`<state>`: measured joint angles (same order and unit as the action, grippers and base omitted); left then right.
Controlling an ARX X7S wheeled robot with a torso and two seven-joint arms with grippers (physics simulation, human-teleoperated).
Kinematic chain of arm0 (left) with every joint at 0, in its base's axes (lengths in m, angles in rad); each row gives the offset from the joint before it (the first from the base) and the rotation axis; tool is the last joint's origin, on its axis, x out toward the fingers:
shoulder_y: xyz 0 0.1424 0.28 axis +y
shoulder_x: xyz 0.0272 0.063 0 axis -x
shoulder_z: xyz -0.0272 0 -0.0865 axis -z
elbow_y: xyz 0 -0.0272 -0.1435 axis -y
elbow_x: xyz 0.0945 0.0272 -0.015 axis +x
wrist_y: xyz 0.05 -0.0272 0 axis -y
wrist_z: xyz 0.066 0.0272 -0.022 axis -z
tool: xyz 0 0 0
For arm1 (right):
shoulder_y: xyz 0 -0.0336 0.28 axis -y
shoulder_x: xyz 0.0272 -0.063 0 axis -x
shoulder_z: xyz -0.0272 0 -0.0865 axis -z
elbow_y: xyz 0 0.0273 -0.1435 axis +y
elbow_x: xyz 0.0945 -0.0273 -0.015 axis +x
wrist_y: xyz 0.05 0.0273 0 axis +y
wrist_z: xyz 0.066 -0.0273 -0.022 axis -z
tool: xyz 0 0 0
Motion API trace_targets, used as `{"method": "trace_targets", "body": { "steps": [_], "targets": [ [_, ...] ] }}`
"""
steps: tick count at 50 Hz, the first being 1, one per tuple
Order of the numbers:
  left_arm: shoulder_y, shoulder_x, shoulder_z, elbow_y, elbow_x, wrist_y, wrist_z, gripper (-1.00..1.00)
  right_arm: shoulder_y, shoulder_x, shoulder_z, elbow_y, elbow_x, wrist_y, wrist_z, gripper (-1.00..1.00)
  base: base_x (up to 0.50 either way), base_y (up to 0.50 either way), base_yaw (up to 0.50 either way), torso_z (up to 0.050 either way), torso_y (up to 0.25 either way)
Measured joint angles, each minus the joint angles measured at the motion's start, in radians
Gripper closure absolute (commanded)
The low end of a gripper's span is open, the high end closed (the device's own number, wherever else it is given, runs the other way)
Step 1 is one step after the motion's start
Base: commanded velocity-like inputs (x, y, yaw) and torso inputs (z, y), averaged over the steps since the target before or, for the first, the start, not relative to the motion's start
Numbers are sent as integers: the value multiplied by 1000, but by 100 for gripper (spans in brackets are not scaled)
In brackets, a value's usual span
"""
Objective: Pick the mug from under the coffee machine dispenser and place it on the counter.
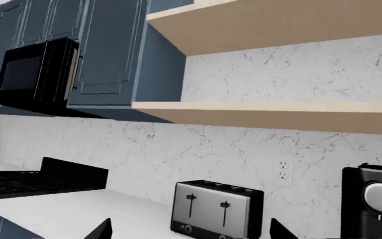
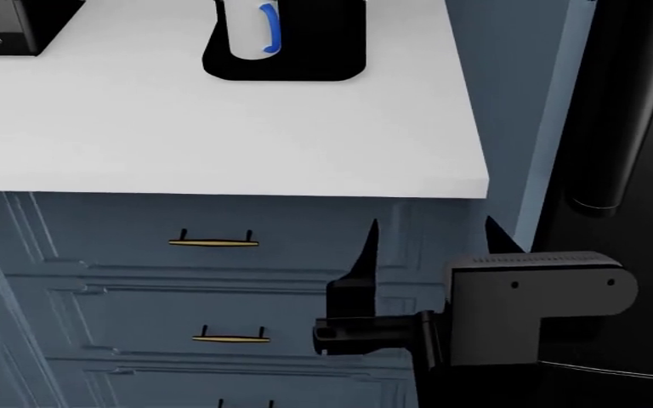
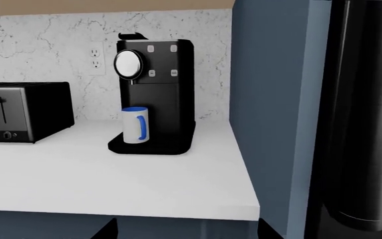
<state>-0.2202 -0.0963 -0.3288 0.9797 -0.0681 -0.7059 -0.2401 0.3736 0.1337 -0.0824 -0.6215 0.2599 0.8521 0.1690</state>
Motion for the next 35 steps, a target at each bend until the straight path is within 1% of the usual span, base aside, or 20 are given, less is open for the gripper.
{"method": "trace_targets", "body": {
  "steps": [7,15,27,35],
  "targets": [
    [49,15,-77,35,46,76,-68,-100,16,1,-4,23,16,-5,-6,-100,258,459,0,0,0],
    [69,21,-110,53,77,113,-89,-100,31,0,3,31,49,0,-17,-100,454,240,0,0,0],
    [65,53,-128,63,129,136,-47,-100,42,0,32,31,96,18,-21,-100,500,0,0,0,0],
    [62,72,-133,65,153,147,-21,-100,45,5,43,25,112,36,-10,-100,500,235,0,0,0]
  ]
}}
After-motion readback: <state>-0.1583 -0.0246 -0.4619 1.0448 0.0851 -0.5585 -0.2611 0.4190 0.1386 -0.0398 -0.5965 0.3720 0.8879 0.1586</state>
